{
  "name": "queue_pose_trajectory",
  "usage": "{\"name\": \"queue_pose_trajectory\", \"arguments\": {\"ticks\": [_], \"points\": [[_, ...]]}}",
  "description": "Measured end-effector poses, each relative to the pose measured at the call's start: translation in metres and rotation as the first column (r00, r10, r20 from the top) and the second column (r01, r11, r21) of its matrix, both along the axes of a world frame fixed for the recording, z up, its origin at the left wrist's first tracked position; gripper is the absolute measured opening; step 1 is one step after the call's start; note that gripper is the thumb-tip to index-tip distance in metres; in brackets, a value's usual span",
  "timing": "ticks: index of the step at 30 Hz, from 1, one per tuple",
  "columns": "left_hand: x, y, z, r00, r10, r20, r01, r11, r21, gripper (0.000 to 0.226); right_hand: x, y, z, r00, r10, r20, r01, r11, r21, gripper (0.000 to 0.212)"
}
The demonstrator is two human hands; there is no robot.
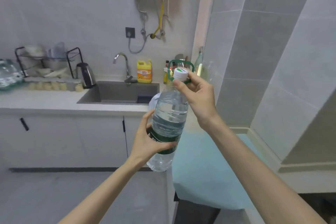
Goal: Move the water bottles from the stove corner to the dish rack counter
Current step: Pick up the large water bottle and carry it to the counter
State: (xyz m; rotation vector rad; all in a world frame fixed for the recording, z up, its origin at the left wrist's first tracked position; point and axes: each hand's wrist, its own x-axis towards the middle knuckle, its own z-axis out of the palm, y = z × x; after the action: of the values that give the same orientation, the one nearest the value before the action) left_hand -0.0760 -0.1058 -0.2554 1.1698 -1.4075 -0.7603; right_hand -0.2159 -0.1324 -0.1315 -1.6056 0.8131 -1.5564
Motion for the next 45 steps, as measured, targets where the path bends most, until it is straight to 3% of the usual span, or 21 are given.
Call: {"name": "queue_pose_trajectory", "arguments": {"ticks": [9,19,30,37,45], "points": [[0.119,-0.079,0.014,0.967,0.252,0.024,-0.252,0.968,-0.006,0.102,0.130,-0.115,0.012,0.965,0.261,0.010,-0.261,0.965,-0.005,0.037],[0.305,-0.137,0.008,0.884,0.467,0.027,-0.467,0.884,0.001,0.103,0.332,-0.192,0.011,0.858,0.512,0.031,-0.512,0.859,0.005,0.036],[0.551,-0.178,0.011,0.837,0.543,0.073,-0.545,0.838,0.016,0.106,0.578,-0.245,0.010,0.817,0.575,0.045,-0.576,0.817,0.012,0.037],[0.676,-0.209,0.006,0.820,0.571,0.041,-0.572,0.819,0.043,0.107,0.710,-0.279,0.006,0.755,0.655,0.018,-0.655,0.755,0.021,0.035],[0.817,-0.261,-0.020,0.742,0.670,0.024,-0.670,0.740,0.049,0.104,0.865,-0.346,-0.018,0.663,0.748,-0.012,-0.748,0.663,0.026,0.030]]}}
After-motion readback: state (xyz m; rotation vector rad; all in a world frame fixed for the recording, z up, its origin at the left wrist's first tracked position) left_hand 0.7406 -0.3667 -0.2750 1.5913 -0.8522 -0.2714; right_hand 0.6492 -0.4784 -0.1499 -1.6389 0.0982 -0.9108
